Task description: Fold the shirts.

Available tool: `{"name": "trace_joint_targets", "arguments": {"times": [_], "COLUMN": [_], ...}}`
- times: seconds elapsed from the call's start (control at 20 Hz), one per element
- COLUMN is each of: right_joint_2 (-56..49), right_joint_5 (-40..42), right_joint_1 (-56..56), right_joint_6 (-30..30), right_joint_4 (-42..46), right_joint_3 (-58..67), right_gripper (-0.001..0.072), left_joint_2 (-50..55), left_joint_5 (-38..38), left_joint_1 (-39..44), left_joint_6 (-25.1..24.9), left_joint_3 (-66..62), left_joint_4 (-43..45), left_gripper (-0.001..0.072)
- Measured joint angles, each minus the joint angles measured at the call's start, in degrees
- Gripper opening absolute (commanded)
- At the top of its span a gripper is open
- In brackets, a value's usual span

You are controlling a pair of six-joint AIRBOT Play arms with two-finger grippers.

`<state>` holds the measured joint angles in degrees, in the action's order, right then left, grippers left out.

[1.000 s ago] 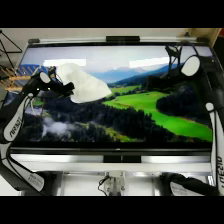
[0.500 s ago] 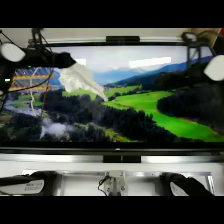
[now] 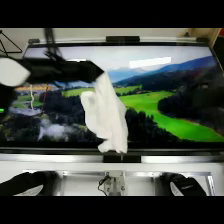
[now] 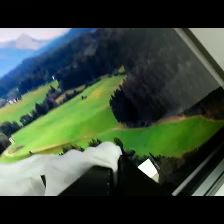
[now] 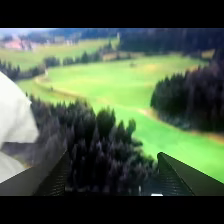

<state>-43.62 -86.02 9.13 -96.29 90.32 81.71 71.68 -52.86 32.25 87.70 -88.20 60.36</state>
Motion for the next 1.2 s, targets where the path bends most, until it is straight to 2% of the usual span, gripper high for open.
{"name": "trace_joint_targets", "arguments": {"times": [0.05, 0.1, 0.15, 0.25, 0.35, 0.45, 0.5, 0.55, 0.65, 0.75, 0.9, 1.2], "right_joint_2": [0.28, 0.46, 0.50, -0.09, -1.95, -5.16, -7.48, -10.10, -15.65, -21.24, -28.92, -39.23], "right_joint_5": [-0.79, -0.96, -0.63, 1.46, 5.14, 10.25, 13.14, 15.91, 20.96, 25.46, 31.06, 40.76], "right_joint_1": [0.00, 0.00, 0.00, -0.02, 0.00, 0.00, 0.00, 0.00, 0.02, 0.00, 0.00, 0.00], "right_joint_6": [-0.50, -1.09, -1.77, -2.73, -3.02, -2.89, -2.29, -1.42, -0.02, 0.83, 1.73, 4.50], "right_joint_4": [0.02, 0.00, -0.28, -2.67, -7.52, -12.74, -15.45, -17.97, -21.27, -23.37, -27.17, -35.89], "right_joint_3": [-1.73, -4.11, -6.86, -12.26, -16.98, -20.26, -21.40, -22.16, -23.17, -23.69, -24.04, -24.22], "right_gripper": [0.0672, 0.0672, 0.0672, 0.0673, 0.0673, 0.0673, 0.0673, 0.0673, 0.0673, 0.0673, 0.0673, 0.0672], "left_joint_2": [1.90, 4.28, 6.56, 10.25, 12.20, 12.79, 12.79, 12.57, 11.65, 10.51, 9.70, 12.31], "left_joint_5": [1.14, 2.03, 2.49, 2.27, -1.14, -7.39, -11.47, -15.43, -22.12, -25.57, -23.87, -10.91], "left_joint_1": [1.77, 3.45, 4.50, 4.98, 2.69, -2.34, -5.46, -8.50, -14.58, -19.06, -22.75, -21.05], "left_joint_6": [0.76, 1.51, 1.99, 2.62, 2.34, 2.05, 1.88, 1.79, 1.03, 0.31, -0.24, -0.90], "left_joint_3": [1.31, 2.34, 2.89, 2.78, 1.01, -1.36, -2.08, -2.21, -0.22, 4.66, 14.84, 27.65], "left_joint_4": [0.17, 0.02, -0.70, -2.60, -3.23, -1.22, 0.37, 2.03, 4.98, 6.12, 4.94, -3.23], "left_gripper": [0.0206, 0.0604, 0.0715, 0.0719, 0.0717, 0.0692, 0.0623, 0.0600, 0.0598, 0.0599, 0.0599, 0.0594]}}
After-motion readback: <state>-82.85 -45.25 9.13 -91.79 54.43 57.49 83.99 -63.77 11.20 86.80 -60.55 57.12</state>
